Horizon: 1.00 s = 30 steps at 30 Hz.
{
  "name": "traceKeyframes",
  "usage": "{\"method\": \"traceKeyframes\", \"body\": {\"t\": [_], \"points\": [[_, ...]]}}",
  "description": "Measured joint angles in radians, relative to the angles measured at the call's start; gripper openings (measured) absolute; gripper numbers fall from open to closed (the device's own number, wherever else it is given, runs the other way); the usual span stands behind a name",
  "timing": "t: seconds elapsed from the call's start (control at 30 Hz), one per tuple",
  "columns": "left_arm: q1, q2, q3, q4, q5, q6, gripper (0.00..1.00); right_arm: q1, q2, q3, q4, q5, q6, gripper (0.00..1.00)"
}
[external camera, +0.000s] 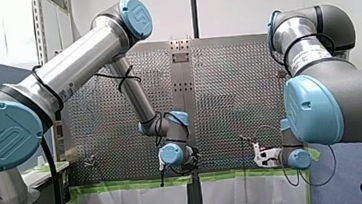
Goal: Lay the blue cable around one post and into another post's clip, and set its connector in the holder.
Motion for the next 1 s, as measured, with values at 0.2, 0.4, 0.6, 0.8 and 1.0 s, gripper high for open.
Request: {"method": "traceKeyframes", "body": {"t": [0.2,0.4,0.6,0.8,1.0], "points": [[-0.004,0.000,0.000,0.049,0.000,-0.003,1.00,0.000,0.000,0.000,0.001,-0.001,0.000,0.00],[-0.002,-0.002,0.000,0.088,-0.011,-0.009,1.00,0.000,0.000,0.000,0.000,-0.001,0.000,0.00],[0.002,-0.012,-0.001,0.072,-0.053,0.019,1.00,0.000,0.000,0.000,0.001,-0.001,0.000,0.00],[0.004,-0.057,0.002,0.075,-0.091,0.053,1.00,0.000,0.000,0.000,0.001,-0.002,0.000,0.00],[0.002,-0.106,0.032,0.066,-0.095,0.057,1.00,0.003,0.000,0.000,0.003,-0.003,0.000,0.00]]}}
